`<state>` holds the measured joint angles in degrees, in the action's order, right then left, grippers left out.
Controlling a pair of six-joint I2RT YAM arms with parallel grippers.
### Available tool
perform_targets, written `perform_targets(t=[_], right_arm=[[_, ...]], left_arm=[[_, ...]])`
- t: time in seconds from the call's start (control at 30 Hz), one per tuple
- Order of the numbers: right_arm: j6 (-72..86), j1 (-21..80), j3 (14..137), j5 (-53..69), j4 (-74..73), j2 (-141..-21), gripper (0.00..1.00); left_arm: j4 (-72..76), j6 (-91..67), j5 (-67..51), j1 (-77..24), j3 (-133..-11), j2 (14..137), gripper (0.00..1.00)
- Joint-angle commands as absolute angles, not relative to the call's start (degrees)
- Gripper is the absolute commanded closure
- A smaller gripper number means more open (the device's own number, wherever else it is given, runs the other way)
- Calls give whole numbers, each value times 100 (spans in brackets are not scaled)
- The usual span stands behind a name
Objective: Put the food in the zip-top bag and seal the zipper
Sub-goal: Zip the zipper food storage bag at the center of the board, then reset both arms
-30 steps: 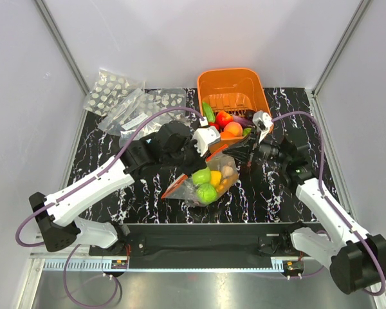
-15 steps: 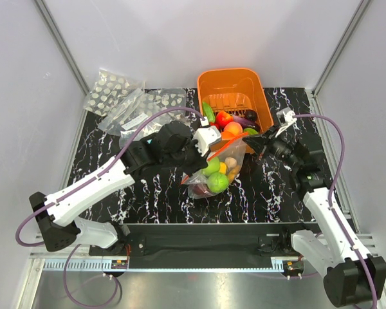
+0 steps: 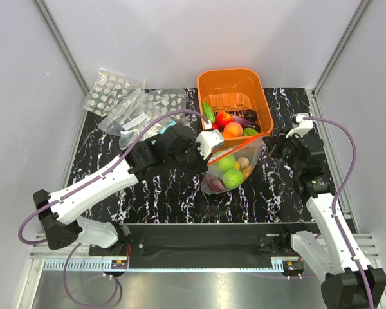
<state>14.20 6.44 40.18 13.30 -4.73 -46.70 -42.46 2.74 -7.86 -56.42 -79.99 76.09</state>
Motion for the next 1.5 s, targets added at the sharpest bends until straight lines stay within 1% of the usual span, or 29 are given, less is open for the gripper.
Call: perform_targets(t=[0.0,0.17,0.27,0.3,0.37,0.4,0.57,0.63,0.7,0.73,0.77,0.8,0.83,0.87,0.9,0.93,0.97,1.0,1.07,1.1,1.13,1.17,1.2,1.23,1.3,1.33,1.4,1.43,1.47], right_arm=[[1169,352,4236,-456,-545,-4623,100],[1222,325,4236,-852,-720,-4606,100],[1266,325,4157,-879,-686,-4465,100],[1266,325,4140,-862,-677,-4413,100],[1222,325,4113,-626,-624,-4298,100],[1204,316,4105,-511,-615,-4263,100],[1265,316,4070,296,-659,-4131,100],[1354,325,4026,491,-642,-4131,98],[1397,325,4025,536,-642,-4175,98],[1406,325,4051,571,-659,-4210,100],[1432,316,4078,623,-694,-4236,100],[1459,325,4104,633,-755,-4254,100],[1485,325,4122,668,-765,-4263,98],[1503,316,4131,729,-791,-4315,70],[1520,325,4157,738,-835,-4342,48],[1494,325,4262,747,-1009,-4420,38],[1425,325,4324,747,-1124,-4438,29],[1389,325,4376,712,-1221,-4447,27],[1345,325,4465,572,-1441,-4316,23],[1362,325,4491,536,-1520,-4220,18],[1371,325,4535,484,-1651,-4010,15],[1449,325,4544,422,-1678,-3895,15],[1502,325,4544,378,-1714,-3763,9],[1599,325,4570,160,-1836,-3536,6],[2002,325,4597,-165,-1985,-3332,5],[2152,316,4623,-428,-2178,-3148,1],[2609,316,4640,-693,-2389,-2972,0],[2802,325,4632,-886,-2626,-2823,0],[3073,316,4641,-1123,-2776,-2743,0]], left_arm=[[-4852,273,-809,-5687,-7989,7506,96],[-4860,229,-616,-5687,-7998,7619,96],[-4896,158,-449,-5687,-8050,7777,96],[-4922,123,-396,-5687,-8077,7822,94],[-4913,44,-247,-5687,-8112,7936,88],[-4922,27,-229,-5678,-8173,7971,88],[-4931,-139,25,-5652,-8235,7998,88],[-4878,-289,298,-5581,-8218,7998,88],[-4895,-456,640,-5415,-8296,8147,91],[-4956,-588,702,-5344,-8471,8252,92],[-5088,-632,721,-5222,-8586,8479,91],[-5150,-694,729,-5169,-8665,8586,87],[-5185,-773,756,-5116,-8736,8665,80],[-5203,-904,756,-5028,-8815,8718,68],[-5186,-940,721,-5001,-8815,8701,37],[-5125,-975,686,-4975,-8781,8640,25],[-4994,-1019,668,-4957,-8667,8413,18],[-4931,-1028,677,-4957,-8596,8272,10],[-4878,-1107,773,-4966,-8517,7852,6],[-4878,-1142,921,-4957,-8421,7701,3],[-4869,-1177,966,-4957,-8359,7551,3],[-4817,-1247,1036,-4966,-8263,7228,1],[-4764,-1300,1072,-4957,-8035,7051,1],[-4694,-1388,1098,-4957,-7868,6849,1],[-4466,-1494,1072,-4957,-7551,6260,1],[-4395,-1581,1055,-4957,-7202,5875,1],[-4263,-1704,1046,-4957,-6901,5513,1],[-4193,-1853,1055,-4957,-6551,5319,1],[-4010,-1933,1089,-4957,-6313,4891,1]])
